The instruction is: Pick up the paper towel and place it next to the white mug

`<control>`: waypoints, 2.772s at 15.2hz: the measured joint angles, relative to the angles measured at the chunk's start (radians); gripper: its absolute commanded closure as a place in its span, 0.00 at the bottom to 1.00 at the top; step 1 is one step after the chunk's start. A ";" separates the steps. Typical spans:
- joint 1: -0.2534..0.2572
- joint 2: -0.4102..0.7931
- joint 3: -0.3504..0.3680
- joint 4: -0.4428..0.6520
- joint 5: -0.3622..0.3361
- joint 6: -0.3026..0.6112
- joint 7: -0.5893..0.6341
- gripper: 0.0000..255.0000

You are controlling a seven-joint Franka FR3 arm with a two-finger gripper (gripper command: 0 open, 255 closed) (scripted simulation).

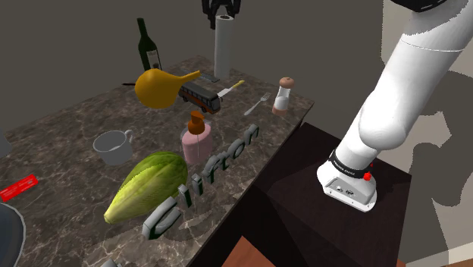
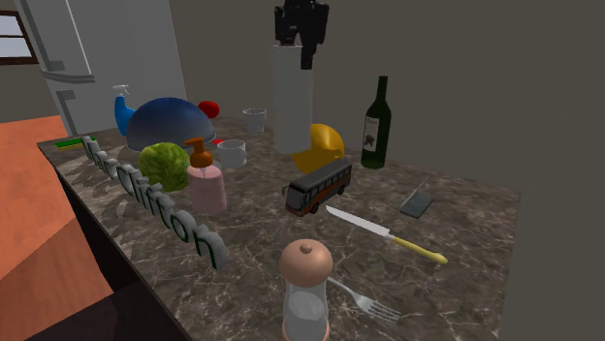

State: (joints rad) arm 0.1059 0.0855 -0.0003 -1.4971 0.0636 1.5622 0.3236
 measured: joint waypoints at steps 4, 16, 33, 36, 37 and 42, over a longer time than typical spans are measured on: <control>0.050 -0.009 0.042 0.016 -0.002 -0.020 0.093 1.00; 0.217 0.108 0.166 0.273 -0.029 -0.142 0.384 1.00; 0.367 0.271 0.228 0.461 -0.079 -0.161 0.580 1.00; 0.357 0.235 0.227 0.364 -0.070 -0.100 0.574 1.00; 0.355 0.228 0.227 0.342 -0.069 -0.084 0.572 1.00; 0.346 0.191 0.226 0.216 -0.060 0.004 0.565 1.00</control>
State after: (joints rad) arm 0.4518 0.2765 0.2257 -1.2809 0.0034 1.5664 0.8888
